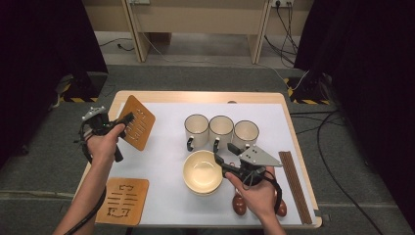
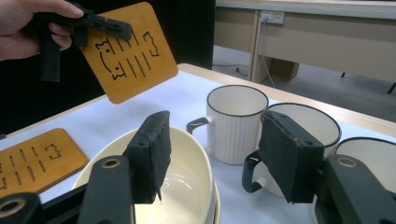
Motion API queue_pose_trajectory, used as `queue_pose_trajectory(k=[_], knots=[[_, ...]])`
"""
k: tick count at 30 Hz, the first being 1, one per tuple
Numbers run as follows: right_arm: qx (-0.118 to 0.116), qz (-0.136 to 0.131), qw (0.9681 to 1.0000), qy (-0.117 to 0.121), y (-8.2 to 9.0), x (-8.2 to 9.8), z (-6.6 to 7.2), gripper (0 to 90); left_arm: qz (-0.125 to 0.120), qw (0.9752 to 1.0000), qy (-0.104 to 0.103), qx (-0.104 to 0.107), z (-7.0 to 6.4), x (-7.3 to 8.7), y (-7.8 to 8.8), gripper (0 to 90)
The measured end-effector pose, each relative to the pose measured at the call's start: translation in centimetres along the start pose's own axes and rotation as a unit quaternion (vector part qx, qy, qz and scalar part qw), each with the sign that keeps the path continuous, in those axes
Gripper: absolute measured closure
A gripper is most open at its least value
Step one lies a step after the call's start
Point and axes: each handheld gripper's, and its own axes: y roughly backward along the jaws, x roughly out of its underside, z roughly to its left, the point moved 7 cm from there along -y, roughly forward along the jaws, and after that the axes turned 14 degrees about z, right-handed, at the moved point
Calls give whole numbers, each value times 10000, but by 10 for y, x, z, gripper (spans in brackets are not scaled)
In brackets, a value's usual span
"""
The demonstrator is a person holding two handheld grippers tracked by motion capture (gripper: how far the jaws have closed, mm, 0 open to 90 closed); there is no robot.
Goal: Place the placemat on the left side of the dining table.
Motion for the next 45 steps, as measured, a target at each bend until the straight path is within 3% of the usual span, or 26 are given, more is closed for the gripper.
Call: queue_pose_trajectory(k=[15, 25, 45], knots=[[35, -40, 10000, -58, 3, 2, -5, 436, 210, 9991, 280, -251, 12, -2, -36, 854], [36, -64, 9999, -121, 4, 1, -7, 437, 296, 9977, 458, -406, 24, -2, -49, 855], [75, -27, 9999, -119, 7, 2, -9, 443, 430, 9948, 850, -356, 33, 19, -67, 853]])
